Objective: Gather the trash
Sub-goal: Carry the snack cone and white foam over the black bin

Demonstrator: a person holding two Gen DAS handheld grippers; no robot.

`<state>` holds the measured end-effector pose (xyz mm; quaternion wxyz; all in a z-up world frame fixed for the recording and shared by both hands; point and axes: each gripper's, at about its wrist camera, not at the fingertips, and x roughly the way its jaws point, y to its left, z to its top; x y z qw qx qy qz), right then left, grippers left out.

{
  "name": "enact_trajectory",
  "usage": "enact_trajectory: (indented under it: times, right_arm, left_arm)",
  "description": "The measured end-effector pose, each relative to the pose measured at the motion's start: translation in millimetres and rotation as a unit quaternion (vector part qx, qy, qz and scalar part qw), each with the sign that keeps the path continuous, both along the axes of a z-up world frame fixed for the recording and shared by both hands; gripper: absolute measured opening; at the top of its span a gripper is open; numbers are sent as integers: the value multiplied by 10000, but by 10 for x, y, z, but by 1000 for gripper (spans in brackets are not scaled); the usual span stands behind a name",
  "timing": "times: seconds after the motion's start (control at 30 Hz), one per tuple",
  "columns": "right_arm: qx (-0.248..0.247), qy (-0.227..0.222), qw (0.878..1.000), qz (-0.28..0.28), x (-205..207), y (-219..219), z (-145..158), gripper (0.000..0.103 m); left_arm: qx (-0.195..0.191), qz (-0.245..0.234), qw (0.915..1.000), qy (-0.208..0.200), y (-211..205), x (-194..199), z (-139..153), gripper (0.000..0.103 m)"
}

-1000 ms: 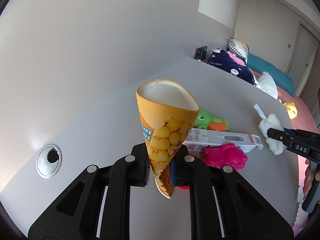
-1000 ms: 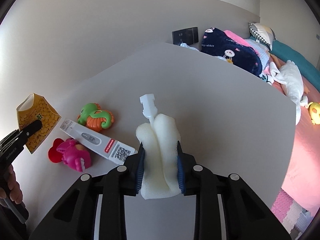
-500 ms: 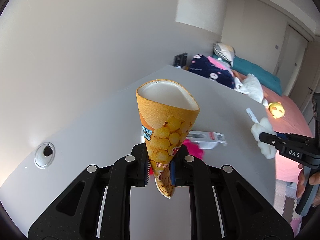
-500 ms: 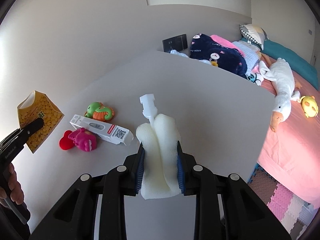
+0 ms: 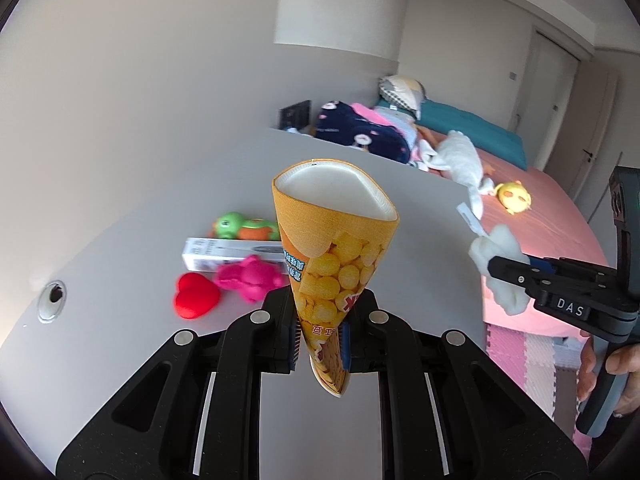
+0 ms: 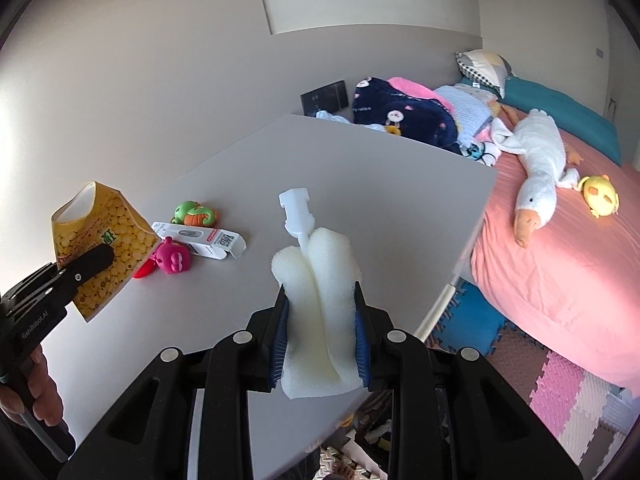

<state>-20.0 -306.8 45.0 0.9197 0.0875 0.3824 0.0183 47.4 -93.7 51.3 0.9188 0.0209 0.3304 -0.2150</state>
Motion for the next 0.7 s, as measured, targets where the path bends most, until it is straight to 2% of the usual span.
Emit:
enact_trajectory:
  times: [0.7]
  right_arm:
    - [89, -7, 9975, -703, -617, -675, -42, 32]
  left_arm:
    - [59, -925, 9956, 162, -890, -379, -76, 14]
